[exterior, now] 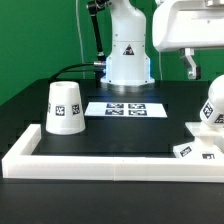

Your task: Assemble lamp

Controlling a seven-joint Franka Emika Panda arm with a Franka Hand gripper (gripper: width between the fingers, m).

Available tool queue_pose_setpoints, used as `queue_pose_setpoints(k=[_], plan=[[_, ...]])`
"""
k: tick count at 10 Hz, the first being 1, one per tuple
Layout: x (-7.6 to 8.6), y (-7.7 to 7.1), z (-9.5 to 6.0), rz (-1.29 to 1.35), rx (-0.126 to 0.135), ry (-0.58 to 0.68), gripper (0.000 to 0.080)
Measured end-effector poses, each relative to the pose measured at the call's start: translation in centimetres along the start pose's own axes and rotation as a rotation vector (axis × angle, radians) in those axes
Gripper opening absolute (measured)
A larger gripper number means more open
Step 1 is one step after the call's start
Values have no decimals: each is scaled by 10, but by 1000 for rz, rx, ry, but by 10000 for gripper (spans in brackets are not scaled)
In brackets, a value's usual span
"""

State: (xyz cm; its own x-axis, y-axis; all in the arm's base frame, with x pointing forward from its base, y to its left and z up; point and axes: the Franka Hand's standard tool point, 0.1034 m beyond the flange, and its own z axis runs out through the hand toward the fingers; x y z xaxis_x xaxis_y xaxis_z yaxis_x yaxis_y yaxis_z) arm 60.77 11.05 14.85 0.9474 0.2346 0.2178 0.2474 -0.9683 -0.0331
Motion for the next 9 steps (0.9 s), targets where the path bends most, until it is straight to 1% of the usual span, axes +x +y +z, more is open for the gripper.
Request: queue_pose_setpoints(k=[1, 2, 3, 5, 6, 7, 8, 9], plan=[[-2, -5, 1, 36, 12, -66, 699], [-6, -14, 0, 46, 17, -119, 699], [-11, -13, -1, 46, 27, -204, 699], [-12, -13, 1, 45, 43, -317, 699], [-16, -6, 2, 43, 54, -414, 699], [-9, 4, 6, 42, 56, -450, 699], [-4, 9, 8, 48, 60, -480, 699], [2, 9, 6, 48, 59, -470, 699]])
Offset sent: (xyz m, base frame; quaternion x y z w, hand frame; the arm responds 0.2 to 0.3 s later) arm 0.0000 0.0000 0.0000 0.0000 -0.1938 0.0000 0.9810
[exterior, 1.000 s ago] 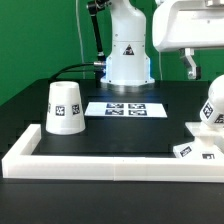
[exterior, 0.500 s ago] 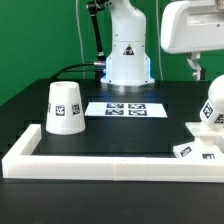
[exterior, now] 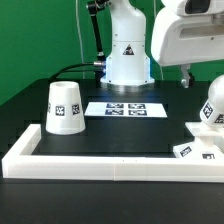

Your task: Assemble lamp

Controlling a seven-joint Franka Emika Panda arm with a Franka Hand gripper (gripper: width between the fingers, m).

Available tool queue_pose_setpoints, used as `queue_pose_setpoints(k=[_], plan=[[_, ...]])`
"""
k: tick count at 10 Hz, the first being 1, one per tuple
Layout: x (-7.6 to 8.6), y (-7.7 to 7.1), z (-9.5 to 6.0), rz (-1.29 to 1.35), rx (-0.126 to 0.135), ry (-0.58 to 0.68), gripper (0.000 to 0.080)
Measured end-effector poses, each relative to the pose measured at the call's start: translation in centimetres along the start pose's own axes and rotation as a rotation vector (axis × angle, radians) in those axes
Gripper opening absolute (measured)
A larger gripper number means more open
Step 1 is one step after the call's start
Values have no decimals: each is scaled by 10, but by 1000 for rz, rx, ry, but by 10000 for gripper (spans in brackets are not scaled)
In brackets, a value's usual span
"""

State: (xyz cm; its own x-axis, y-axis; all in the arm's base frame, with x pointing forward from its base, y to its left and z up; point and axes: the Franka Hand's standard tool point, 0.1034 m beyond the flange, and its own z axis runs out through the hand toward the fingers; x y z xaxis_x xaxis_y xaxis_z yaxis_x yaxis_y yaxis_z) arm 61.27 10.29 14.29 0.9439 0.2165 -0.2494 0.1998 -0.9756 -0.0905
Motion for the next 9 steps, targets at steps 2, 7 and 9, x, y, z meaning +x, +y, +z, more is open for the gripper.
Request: queue_pose_setpoints(k=[2, 7, 9], plan=[[0, 0, 1, 0, 0, 0, 699], [19, -2, 5, 14, -1, 6, 699], [26, 0, 8, 16, 0, 10, 699]])
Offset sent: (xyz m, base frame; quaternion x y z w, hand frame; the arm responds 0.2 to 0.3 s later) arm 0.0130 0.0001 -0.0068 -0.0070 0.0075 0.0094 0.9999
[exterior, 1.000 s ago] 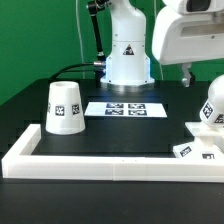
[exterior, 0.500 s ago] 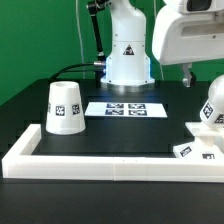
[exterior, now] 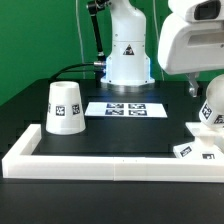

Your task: Assemble lamp

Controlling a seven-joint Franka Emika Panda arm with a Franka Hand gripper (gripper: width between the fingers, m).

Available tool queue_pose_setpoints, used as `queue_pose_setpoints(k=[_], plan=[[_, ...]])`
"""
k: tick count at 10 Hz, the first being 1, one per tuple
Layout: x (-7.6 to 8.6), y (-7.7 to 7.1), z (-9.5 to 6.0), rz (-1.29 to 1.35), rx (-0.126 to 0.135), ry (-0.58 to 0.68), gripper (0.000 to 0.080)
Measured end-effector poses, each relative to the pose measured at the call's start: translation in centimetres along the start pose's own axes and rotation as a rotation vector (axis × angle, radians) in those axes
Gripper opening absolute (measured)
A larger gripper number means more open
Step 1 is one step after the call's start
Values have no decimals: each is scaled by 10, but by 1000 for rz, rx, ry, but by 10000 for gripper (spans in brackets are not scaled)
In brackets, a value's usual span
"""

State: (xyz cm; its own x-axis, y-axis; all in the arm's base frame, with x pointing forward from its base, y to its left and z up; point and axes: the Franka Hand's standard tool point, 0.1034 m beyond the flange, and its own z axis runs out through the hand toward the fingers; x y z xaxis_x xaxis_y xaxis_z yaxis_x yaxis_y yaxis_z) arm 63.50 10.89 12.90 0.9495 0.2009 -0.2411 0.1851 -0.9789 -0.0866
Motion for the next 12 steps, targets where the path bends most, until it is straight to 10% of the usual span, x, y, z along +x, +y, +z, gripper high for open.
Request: queue_pose_setpoints(k=[12], plan=[[-8, 18, 5, -52, -20, 143, 580]])
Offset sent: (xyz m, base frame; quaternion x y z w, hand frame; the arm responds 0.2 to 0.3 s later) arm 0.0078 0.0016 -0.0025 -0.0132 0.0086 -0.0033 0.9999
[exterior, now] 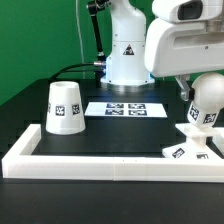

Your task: Assemble lamp

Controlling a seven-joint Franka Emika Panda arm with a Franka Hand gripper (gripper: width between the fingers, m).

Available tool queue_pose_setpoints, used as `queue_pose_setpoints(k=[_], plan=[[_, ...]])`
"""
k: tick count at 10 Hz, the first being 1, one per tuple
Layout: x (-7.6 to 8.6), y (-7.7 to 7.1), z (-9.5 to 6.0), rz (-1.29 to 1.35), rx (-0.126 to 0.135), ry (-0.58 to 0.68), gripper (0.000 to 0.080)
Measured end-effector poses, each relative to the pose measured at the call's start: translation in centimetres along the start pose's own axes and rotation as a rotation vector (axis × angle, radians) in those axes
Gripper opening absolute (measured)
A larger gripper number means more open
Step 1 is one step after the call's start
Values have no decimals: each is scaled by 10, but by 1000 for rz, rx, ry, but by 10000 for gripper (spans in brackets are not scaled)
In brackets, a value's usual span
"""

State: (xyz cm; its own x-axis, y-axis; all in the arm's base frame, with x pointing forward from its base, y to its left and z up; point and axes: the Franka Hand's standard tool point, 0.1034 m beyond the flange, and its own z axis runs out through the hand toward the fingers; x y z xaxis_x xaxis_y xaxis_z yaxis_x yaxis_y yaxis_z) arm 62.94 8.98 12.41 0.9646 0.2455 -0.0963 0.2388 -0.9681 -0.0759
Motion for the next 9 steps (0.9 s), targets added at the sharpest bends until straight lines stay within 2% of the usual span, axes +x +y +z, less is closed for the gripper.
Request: queue_pose_setpoints(k=[5, 6, 9], plan=[[1, 0, 0, 0, 0, -1, 580], [3, 3, -2, 3, -1, 31, 580], [-9, 3, -1, 16, -9, 137, 580]])
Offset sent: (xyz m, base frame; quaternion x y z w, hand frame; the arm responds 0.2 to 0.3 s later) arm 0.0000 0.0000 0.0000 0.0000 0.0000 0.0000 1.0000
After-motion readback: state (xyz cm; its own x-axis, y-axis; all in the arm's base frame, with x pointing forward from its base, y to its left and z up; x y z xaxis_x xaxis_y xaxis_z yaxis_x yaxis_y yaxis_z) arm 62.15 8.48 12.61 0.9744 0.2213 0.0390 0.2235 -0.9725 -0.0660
